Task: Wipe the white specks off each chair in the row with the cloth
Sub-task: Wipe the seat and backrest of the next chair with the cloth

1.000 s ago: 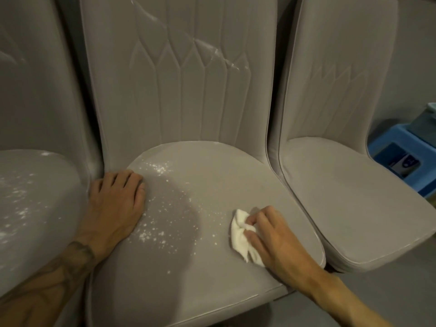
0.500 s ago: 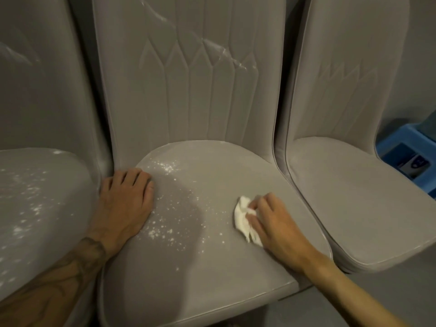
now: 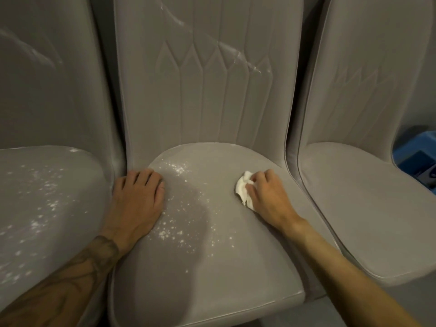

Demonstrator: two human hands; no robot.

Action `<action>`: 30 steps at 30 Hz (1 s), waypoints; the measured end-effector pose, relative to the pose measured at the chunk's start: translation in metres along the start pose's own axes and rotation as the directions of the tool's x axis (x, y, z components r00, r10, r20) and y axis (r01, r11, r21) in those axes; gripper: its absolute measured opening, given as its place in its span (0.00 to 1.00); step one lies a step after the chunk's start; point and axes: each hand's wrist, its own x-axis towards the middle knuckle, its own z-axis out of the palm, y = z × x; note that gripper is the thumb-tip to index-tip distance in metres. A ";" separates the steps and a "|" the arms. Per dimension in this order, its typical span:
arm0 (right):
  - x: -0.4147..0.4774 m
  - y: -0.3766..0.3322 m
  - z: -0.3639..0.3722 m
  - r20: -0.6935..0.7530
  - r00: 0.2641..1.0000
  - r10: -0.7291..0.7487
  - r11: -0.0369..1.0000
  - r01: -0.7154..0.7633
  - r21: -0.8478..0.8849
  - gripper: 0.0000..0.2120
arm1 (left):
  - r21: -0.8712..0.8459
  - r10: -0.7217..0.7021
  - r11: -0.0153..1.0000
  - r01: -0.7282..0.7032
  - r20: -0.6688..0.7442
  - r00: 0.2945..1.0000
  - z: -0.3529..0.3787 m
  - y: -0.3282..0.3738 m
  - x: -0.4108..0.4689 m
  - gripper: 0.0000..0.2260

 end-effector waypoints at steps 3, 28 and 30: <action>-0.015 -0.032 0.006 0.033 0.990 -0.136 0.989 0.134 0.062 0.16 | 0.001 0.010 1.000 -0.010 -0.007 1.000 0.001 -0.001 0.000 0.15; 0.057 -0.024 0.026 -0.011 0.998 0.061 0.998 -0.061 0.010 0.21 | 0.031 0.011 0.999 -0.008 -0.081 0.997 0.007 -0.001 0.000 0.13; 0.037 -0.044 0.029 0.027 0.995 -0.096 0.993 0.093 0.079 0.22 | 0.038 0.020 0.999 -0.016 -0.092 0.996 0.006 -0.001 -0.001 0.13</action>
